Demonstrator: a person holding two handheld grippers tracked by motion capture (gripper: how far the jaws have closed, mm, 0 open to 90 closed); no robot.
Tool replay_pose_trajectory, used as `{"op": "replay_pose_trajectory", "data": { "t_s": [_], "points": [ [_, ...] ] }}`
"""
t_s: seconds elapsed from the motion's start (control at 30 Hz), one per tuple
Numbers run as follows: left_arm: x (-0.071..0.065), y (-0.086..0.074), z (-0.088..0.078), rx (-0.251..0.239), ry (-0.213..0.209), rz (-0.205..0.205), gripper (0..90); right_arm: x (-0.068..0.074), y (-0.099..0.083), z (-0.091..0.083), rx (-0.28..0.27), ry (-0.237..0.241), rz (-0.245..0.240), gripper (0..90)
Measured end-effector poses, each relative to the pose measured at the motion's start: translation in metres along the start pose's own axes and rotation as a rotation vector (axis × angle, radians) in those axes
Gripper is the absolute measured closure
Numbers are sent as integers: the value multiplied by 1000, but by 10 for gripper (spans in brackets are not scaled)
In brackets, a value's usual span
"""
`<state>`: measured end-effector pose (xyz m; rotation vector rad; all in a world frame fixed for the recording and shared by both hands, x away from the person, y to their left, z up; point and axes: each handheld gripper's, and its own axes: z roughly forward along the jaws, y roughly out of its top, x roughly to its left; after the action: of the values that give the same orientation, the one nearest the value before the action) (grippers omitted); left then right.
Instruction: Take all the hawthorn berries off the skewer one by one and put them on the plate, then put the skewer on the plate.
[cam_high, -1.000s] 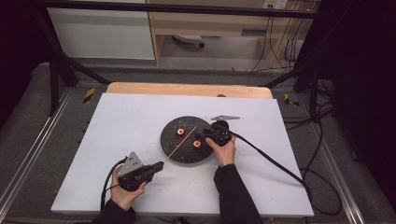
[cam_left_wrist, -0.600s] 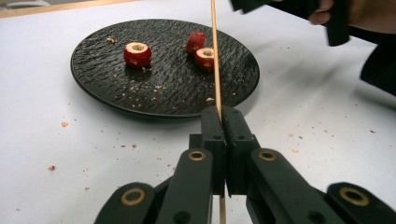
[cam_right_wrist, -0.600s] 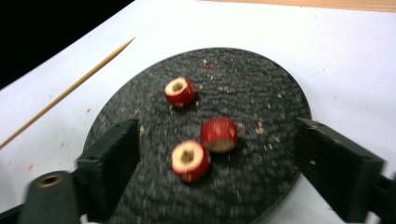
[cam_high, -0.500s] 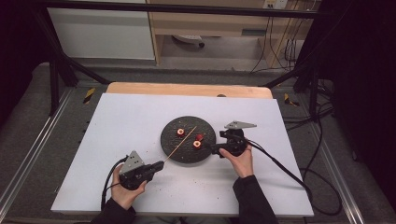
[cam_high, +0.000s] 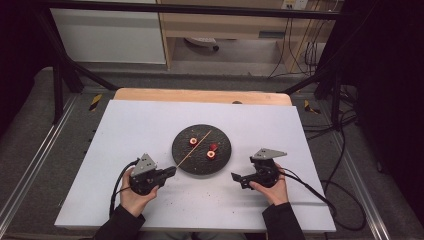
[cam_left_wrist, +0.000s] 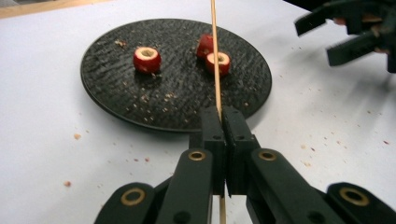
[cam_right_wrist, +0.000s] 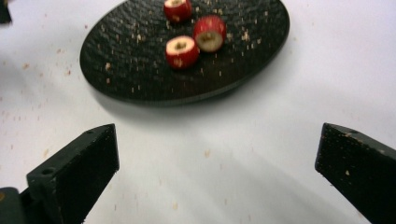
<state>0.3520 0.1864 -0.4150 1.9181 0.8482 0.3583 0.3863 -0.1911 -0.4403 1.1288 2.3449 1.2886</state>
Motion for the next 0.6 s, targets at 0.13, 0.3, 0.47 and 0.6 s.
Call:
{"op": "replay_pose_trajectory", "data": {
  "t_s": [0.13, 0.3, 0.47, 0.6],
  "points": [
    [4, 10, 5, 12, 10, 0, 882, -1, -9, -6, 13, -14, -3, 8],
    [7, 20, 14, 36, 22, -8, 882, -4, -15, -14, 11, -23, -19, 8],
    [9, 26, 27, 56, 33, -14, 882, -5, -20, -17, 15, -14, -18, 9],
    [9, 32, 37, 74, 44, -13, 881, -5, -23, -20, 20, -10, -34, 9]
  ]
}}
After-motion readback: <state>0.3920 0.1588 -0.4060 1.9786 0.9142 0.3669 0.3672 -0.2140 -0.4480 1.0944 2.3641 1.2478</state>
